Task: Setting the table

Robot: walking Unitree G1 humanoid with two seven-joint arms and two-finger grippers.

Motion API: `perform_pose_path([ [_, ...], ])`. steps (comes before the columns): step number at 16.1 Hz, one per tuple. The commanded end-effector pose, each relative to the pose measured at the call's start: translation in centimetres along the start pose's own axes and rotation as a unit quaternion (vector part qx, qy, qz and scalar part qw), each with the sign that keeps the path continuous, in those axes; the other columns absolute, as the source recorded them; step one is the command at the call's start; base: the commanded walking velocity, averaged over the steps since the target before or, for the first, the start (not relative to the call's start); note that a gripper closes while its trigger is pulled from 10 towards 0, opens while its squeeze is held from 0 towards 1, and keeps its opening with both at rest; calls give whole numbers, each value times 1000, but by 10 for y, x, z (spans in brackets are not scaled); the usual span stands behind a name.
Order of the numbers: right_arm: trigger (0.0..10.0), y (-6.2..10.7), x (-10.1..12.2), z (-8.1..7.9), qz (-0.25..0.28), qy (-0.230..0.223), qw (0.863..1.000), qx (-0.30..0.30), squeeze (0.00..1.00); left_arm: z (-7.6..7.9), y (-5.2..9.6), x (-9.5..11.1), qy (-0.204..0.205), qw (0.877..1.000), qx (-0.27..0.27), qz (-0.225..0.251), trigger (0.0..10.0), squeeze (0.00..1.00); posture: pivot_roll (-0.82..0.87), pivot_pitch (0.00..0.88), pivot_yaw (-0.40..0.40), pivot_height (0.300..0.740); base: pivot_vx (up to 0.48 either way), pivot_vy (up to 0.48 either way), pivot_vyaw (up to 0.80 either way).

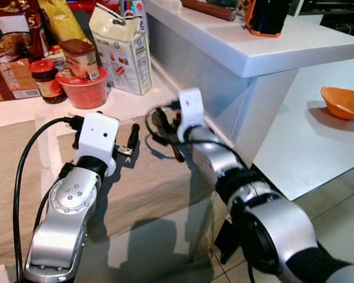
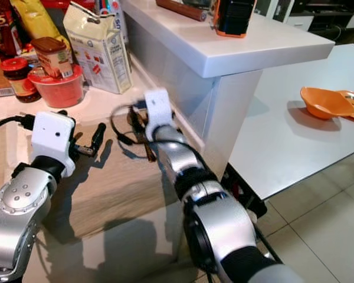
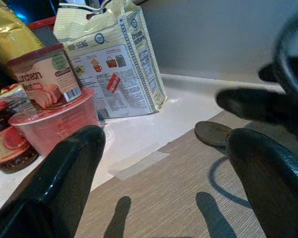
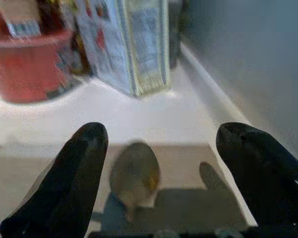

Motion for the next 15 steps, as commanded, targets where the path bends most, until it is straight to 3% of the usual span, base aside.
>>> perform_pose_path([
  [1,10000,-2,2,2,-8,-6,1000,-9,0,0,5,3,-3,1000,3,0,10000,0,219,0,-57,732,0,0,0],
  [3,10000,-2,2,4,-11,-5,1000,-13,0,-1,7,3,-5,1000,5,-2,10000,0,230,0,-59,732,0,0,0],
  [4,10000,-1,-5,14,-28,-2,999,-39,0,-6,14,1,-11,1000,7,-9,10000,0,264,0,-56,732,0,0,0],
  [7,10000,2,-16,23,-50,3,997,-61,0,-10,25,1,-19,1000,5,-22,10000,0,300,42,-50,732,0,0,0],
  [15,10000,7,-41,14,-86,0,996,-35,0,-10,40,5,-15,999,6,-40,10000,0,321,96,-66,732,0,0,0],
])
Point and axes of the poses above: a point about 5 cm out from each wrist's last joint towards the gripper, its own y axis pointing back from the gripper into the wrist, its own x axis along the axis of the wrist's last joint, z = x × y, the point moved 5 cm from there along -y, pointing out of the wrist towards the gripper, and after that the axes turned 12 degrees about -y, right-handed, at the moved point
